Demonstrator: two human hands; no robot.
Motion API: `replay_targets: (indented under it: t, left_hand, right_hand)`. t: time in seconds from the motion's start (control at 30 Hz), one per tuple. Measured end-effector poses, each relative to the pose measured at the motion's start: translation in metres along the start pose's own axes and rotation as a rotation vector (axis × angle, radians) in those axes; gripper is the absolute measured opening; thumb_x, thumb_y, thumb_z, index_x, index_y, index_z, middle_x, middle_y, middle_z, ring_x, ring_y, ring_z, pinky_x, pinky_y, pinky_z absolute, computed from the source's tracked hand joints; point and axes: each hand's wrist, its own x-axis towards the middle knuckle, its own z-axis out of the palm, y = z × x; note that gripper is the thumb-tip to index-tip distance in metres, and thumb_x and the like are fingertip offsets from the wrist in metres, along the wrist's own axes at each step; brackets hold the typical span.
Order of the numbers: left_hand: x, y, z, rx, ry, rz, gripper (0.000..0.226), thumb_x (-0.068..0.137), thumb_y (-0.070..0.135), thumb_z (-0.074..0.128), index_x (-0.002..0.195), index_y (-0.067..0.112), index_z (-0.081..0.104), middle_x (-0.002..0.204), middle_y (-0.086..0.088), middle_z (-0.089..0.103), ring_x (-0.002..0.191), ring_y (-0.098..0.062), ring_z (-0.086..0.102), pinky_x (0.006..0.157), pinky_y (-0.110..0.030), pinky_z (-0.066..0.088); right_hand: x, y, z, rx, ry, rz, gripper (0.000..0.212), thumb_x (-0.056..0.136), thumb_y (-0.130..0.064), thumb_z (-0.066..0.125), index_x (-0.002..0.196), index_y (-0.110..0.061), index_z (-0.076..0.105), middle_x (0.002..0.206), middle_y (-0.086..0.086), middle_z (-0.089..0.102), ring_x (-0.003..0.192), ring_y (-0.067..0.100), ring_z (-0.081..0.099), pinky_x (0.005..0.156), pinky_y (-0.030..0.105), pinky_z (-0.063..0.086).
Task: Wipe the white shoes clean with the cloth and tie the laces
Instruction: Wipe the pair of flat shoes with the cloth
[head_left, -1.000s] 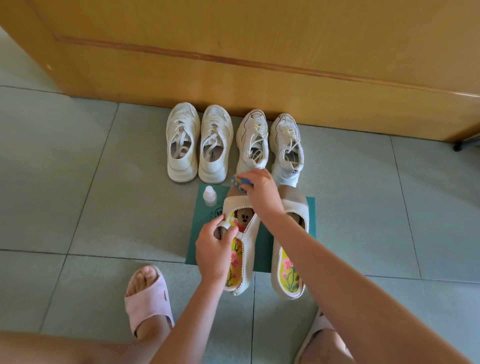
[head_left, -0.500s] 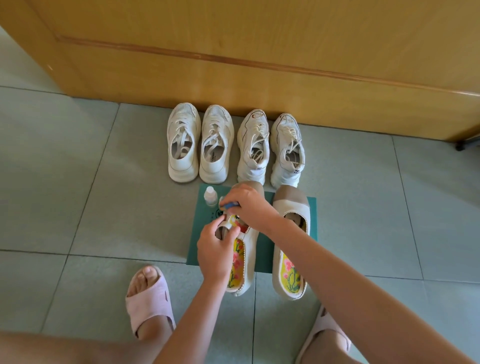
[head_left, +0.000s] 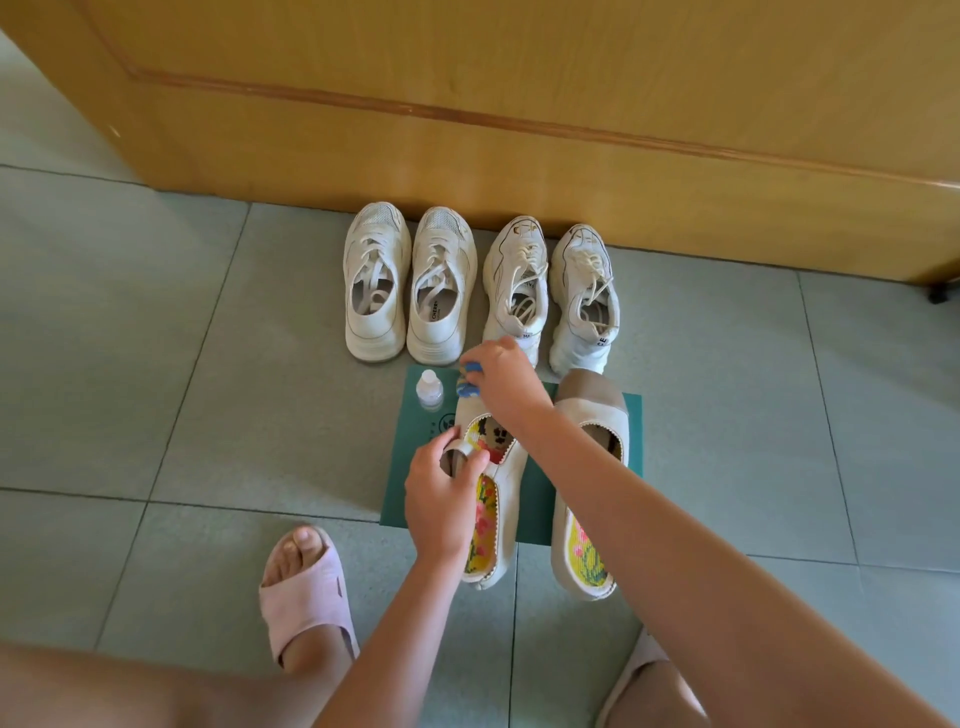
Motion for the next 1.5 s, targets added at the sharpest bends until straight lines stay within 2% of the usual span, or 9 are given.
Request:
replay_targets:
  t: [0.2,0.3,0.57,0.73,0.93,1.17,1.3,1.43,1.5]
  left_hand:
    - [0.003,-0.004,0.001,-0.005,-0.002,-0.022,0.044,0.081,0.037,0.068,0.122,0.023,0.06,0.117,0.007,0.061,0.108,-0.01,0.055,0.086,-0.025,0.041]
    - [0.003,-0.004,0.0,-0.008,0.001,-0.017,0.041,0.081,0.035,0.068,0.12,0.024,0.061,0.115,0.009,0.061,0.108,-0.009,0.055,0.086,-0.024,0.041]
    - [0.007,-0.005,0.0,-0.003,0.001,-0.023,0.035,0.083,0.031,0.066,0.117,0.024,0.064,0.109,0.007,0.066,0.102,-0.01,0.058,0.087,-0.028,0.048]
    - [0.011,-0.01,-0.004,-0.072,-0.023,-0.004,0.03,0.082,0.026,0.069,0.112,0.02,0.068,0.101,0.006,0.07,0.097,-0.012,0.063,0.086,-0.031,0.05]
    - [0.015,-0.015,-0.01,-0.166,-0.087,-0.053,0.03,0.081,0.021,0.071,0.111,0.021,0.069,0.098,0.004,0.071,0.094,-0.015,0.066,0.089,-0.044,0.052]
    - [0.016,-0.012,-0.012,-0.154,-0.095,-0.025,0.033,0.081,0.014,0.071,0.114,0.016,0.067,0.106,-0.001,0.07,0.1,-0.018,0.063,0.093,-0.041,0.049]
    - [0.016,-0.013,-0.013,-0.142,-0.101,-0.007,0.033,0.082,0.015,0.07,0.115,0.015,0.067,0.107,-0.002,0.069,0.1,-0.018,0.063,0.093,-0.041,0.05]
    - [0.016,-0.014,-0.013,-0.144,-0.106,-0.019,0.032,0.082,0.018,0.071,0.114,0.018,0.067,0.104,-0.001,0.07,0.097,-0.017,0.064,0.092,-0.043,0.05]
    - [0.017,-0.014,-0.013,-0.15,-0.108,-0.026,0.031,0.082,0.019,0.071,0.112,0.02,0.067,0.102,0.0,0.071,0.096,-0.018,0.065,0.091,-0.044,0.05]
  right_hand:
    - [-0.035,-0.003,-0.007,-0.034,-0.096,-0.234,0.024,0.089,-0.003,0.055,0.11,0.0,0.067,0.114,0.016,0.065,0.112,0.03,0.049,0.093,0.023,0.027]
    - [-0.046,0.01,-0.02,0.148,0.019,-0.261,0.021,0.082,0.0,0.059,0.099,0.004,0.071,0.105,0.018,0.068,0.104,0.031,0.057,0.091,0.022,0.035]
    - [-0.049,0.019,-0.014,0.171,0.318,0.116,0.033,0.089,0.003,0.051,0.121,-0.002,0.06,0.114,0.016,0.062,0.102,0.031,0.048,0.089,0.034,0.041]
    - [-0.079,0.006,0.018,-0.02,0.416,0.24,0.04,0.077,0.006,0.065,0.116,0.008,0.056,0.098,0.021,0.064,0.082,0.035,0.059,0.071,0.039,0.052]
    - [-0.114,-0.007,0.032,0.111,0.331,0.312,0.045,0.09,-0.001,0.048,0.135,-0.002,0.043,0.131,0.014,0.051,0.117,0.032,0.045,0.1,0.041,0.039]
    - [-0.139,-0.018,0.042,0.128,0.32,0.342,0.036,0.085,0.0,0.06,0.12,0.002,0.058,0.117,0.017,0.061,0.108,0.035,0.054,0.09,0.039,0.046]
    - [-0.149,-0.026,0.039,0.168,0.272,0.335,0.034,0.093,-0.012,0.052,0.127,-0.006,0.052,0.137,0.009,0.046,0.123,0.025,0.044,0.098,0.031,0.039]
    - [-0.138,-0.022,0.032,0.25,0.331,0.384,0.057,0.093,-0.016,0.053,0.144,-0.027,0.03,0.156,0.0,0.015,0.14,0.022,0.023,0.109,0.042,0.034]
    - [-0.13,-0.018,0.032,0.197,0.296,0.347,0.06,0.093,-0.015,0.053,0.145,-0.032,0.029,0.152,0.003,0.023,0.136,0.023,0.027,0.108,0.045,0.034]
